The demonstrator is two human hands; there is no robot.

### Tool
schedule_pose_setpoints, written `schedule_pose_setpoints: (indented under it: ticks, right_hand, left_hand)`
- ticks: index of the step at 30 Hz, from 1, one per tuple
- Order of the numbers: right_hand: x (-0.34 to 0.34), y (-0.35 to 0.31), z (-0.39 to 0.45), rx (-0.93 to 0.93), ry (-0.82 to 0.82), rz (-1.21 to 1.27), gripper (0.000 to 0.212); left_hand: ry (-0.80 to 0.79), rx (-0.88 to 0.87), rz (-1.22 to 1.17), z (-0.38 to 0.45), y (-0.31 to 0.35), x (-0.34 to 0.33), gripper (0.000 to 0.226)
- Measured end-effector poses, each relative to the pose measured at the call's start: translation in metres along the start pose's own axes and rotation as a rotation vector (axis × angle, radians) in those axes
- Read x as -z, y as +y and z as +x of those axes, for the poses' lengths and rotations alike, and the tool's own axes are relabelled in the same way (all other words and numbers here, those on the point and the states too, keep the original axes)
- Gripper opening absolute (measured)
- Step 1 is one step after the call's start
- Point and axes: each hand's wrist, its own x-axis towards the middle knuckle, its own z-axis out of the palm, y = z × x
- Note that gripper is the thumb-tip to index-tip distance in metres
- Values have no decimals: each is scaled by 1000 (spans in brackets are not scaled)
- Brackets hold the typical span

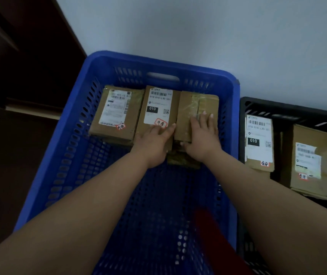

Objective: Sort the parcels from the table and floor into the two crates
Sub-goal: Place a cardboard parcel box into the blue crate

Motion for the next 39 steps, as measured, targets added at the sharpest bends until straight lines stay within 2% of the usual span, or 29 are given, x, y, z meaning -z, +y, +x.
schedule_pose_setpoints:
  ticks: [4,13,21,26,31,35,39]
  right_hand:
    - [-9,1,-28,52,131,0,74]
    - [-34,1,-123,48,179,-85,57]
    - [40,-14,-240,-30,259,-161,51]
    - [102,-5,-311,-88,374,-201,50]
    - [155,30,-382,-168,456,-236,46]
    - [198,79,-441,-233,532,-260,45]
    - [242,144,-518,-283,625,-290,50]
  left_hand:
    - [120,0,63,-21,7,-7,72]
    - [259,-165,233,-78,15,-19,57]
    - [345,-411,455,-170,59,57,47]
    - [426,-531,512,-217,129,109,48]
    - [443,-682,592,-253,225,129,51]
    - [473,-775,648,-279,319,143,49]
    - [548,-856,678,-310,439,146,48]
